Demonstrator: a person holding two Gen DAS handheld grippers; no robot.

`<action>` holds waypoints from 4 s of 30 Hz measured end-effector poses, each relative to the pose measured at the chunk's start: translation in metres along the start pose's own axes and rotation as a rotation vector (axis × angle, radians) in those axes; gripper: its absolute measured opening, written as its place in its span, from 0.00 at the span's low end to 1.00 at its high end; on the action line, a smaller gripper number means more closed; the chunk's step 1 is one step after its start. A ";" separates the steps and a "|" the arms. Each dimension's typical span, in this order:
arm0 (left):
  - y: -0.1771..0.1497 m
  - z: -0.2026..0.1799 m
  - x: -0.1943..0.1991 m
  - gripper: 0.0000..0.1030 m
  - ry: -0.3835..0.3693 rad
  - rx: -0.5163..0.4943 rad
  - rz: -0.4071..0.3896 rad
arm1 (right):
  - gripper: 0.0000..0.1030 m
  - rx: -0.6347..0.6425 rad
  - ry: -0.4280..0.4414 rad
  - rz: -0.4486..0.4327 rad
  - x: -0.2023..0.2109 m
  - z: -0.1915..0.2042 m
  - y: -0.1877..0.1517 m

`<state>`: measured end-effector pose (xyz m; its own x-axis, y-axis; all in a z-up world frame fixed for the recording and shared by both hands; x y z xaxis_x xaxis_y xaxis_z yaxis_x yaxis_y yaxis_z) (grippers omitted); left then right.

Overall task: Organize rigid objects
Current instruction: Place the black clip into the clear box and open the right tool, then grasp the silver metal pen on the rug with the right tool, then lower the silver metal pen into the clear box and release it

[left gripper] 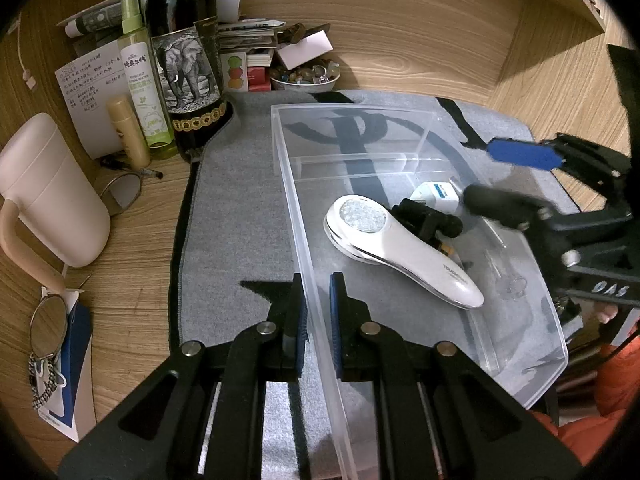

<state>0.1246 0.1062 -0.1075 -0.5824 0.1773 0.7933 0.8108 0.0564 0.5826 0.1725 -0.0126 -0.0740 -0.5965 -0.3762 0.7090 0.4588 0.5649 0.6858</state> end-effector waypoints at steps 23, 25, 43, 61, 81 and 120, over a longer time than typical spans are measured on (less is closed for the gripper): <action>0.000 0.000 0.000 0.09 0.000 0.001 0.000 | 0.61 -0.107 -0.136 0.134 0.005 -0.072 -0.069; 0.000 0.000 0.000 0.09 0.000 0.001 0.000 | 0.60 -0.124 -0.104 0.170 -0.005 -0.073 -0.077; -0.001 0.000 0.001 0.09 -0.001 0.001 0.000 | 0.28 -0.122 -0.037 0.253 -0.058 -0.072 -0.076; -0.001 0.001 0.001 0.09 0.000 0.000 -0.001 | 0.14 -0.169 -0.082 0.122 -0.018 -0.085 -0.062; -0.002 0.002 0.001 0.09 -0.001 0.001 -0.001 | 0.14 -0.104 -0.044 -0.108 0.048 -0.053 -0.001; -0.001 0.002 0.001 0.09 -0.009 0.003 -0.002 | 0.30 0.048 0.041 0.068 -0.027 0.018 -0.007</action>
<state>0.1231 0.1084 -0.1076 -0.5839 0.1863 0.7902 0.8095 0.0602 0.5840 0.1731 0.0066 -0.1011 -0.5373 -0.3647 0.7605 0.4646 0.6246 0.6278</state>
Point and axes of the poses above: each gripper's, at about its wrist camera, not at the fingertips, and x roughly against the way its jaws point, z to its left, y to its top, the point moved 4 cm from there along -x, roughly the way its jaws point, and after that the axes turned 7 degrees about -y, right-handed, at the moved point
